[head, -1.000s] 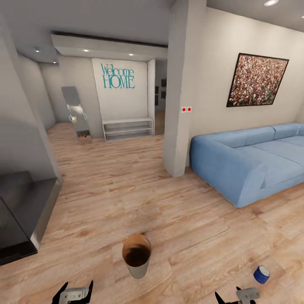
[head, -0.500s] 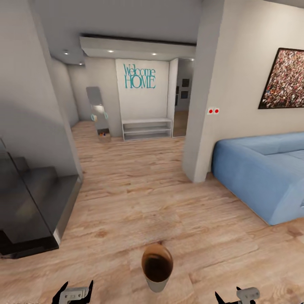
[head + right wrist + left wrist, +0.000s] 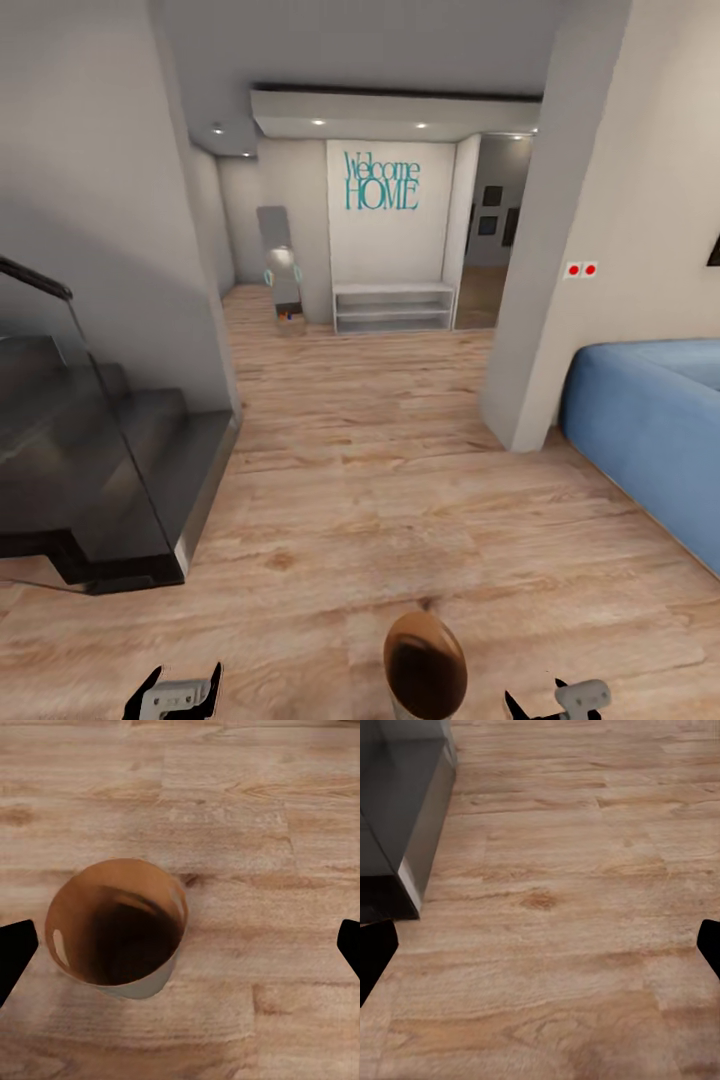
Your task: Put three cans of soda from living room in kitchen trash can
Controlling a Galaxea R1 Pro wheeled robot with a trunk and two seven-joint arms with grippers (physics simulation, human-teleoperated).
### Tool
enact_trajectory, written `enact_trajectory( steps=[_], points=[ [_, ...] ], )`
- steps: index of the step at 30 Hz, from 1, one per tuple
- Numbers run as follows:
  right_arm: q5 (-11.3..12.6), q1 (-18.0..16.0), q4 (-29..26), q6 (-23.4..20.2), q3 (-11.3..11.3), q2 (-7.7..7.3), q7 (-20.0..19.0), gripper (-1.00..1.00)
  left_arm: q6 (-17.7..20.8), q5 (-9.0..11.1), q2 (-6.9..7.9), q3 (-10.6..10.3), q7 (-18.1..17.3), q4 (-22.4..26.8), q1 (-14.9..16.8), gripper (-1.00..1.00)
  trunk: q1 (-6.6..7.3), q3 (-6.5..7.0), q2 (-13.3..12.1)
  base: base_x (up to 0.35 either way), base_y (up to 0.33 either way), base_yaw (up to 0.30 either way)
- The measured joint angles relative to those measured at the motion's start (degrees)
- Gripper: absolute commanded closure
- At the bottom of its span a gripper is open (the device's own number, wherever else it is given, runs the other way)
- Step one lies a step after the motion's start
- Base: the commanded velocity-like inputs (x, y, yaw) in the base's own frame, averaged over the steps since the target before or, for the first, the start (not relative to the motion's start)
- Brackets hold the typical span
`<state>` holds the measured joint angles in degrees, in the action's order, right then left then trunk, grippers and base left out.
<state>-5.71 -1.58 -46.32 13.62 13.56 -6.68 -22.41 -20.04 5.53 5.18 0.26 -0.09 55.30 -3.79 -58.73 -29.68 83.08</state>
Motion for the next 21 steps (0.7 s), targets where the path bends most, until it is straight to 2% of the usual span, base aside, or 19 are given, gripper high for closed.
enact_trajectory(
  steps=[8,21],
  points=[
    [0.00,0.00,0.00,0.00,-0.33,-0.04,0.00,-1.00,-0.01,-0.02,-0.04,0.00,0.00,-0.07,-0.04,-1.00,0.00,0.16,0.00,0.163,0.074,0.220],
    [-0.01,0.00,0.06,-0.11,-0.43,-0.16,-0.19,-1.00,-0.07,-0.08,-0.15,0.06,0.12,-0.22,-0.02,-1.00,0.00,0.21,0.00,0.023,0.007,0.033]
  ],
)
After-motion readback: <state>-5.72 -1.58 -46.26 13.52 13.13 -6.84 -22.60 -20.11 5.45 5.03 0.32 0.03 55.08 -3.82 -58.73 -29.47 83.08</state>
